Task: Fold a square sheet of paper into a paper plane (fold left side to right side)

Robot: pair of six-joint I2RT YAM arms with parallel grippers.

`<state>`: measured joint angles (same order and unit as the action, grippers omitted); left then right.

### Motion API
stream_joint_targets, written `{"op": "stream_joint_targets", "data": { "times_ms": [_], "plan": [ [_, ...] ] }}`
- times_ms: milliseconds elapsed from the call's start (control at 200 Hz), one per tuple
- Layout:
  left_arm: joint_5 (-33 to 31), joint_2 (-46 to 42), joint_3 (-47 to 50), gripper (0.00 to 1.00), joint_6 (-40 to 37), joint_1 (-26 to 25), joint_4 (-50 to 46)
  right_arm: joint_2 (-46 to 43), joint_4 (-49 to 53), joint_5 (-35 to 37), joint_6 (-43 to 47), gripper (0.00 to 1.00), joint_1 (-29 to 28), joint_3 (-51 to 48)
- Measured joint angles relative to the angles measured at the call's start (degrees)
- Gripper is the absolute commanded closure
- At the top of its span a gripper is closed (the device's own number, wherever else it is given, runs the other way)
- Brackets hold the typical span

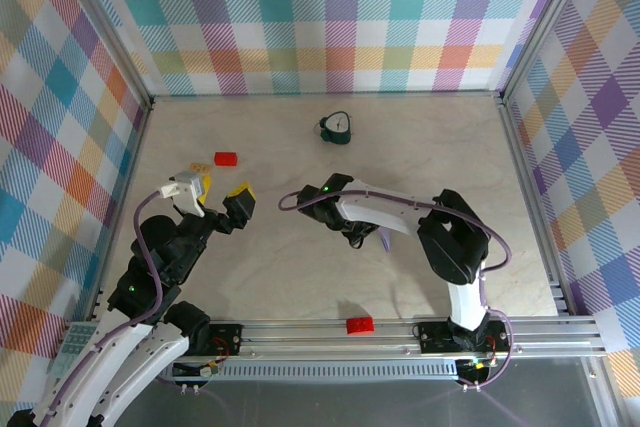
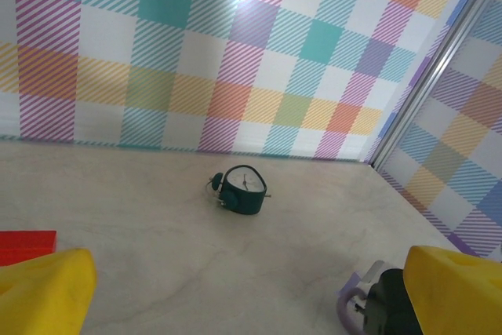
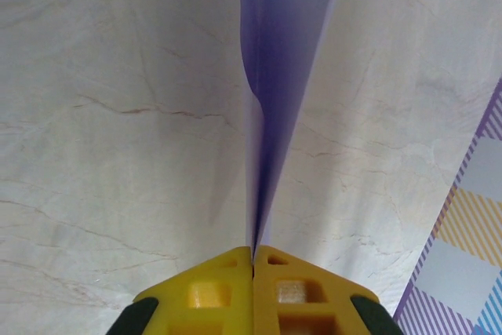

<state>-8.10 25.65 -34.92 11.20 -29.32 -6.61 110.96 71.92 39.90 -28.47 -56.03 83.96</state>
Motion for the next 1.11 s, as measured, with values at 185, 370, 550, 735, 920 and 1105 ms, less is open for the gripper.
{"op": "stream_joint_targets", "data": {
  "times_ms": [185,370,550,735,920,1105],
  "plan": [
    [0.0,0.1,0.0,0.00,-0.2,0.0,-0.2,4.1,-1.7,-4.5,1.4,0.88,-0.4,0.9],
    [0.1,0.7,0.0,0.00,-0.2,0.0,-0.8,6.2,-4.2,-8.8,2.8,0.76,-0.5,0.9],
    [0.5,2.1,-0.1,0.00,-0.2,0.0,-0.8,4.4,-7.4,-11.4,4.0,0.62,-0.5,0.1],
    [2.7,4.0,-0.2,0.00,-0.1,0.0,-0.7,-2.1,-10.5,-13.9,4.0,0.51,0.0,-2.4],
    [5.9,6.1,-0.7,0.00,-0.1,0.0,-0.4,-10.9,-14.8,-16.4,3.9,0.40,2.1,-8.0],
    [10.0,9.1,-0.7,0.00,1.4,0.1,2.8,-23.9,-22.5,-20.2,2.8,0.24,6.7,-18.1]
  ]
}}
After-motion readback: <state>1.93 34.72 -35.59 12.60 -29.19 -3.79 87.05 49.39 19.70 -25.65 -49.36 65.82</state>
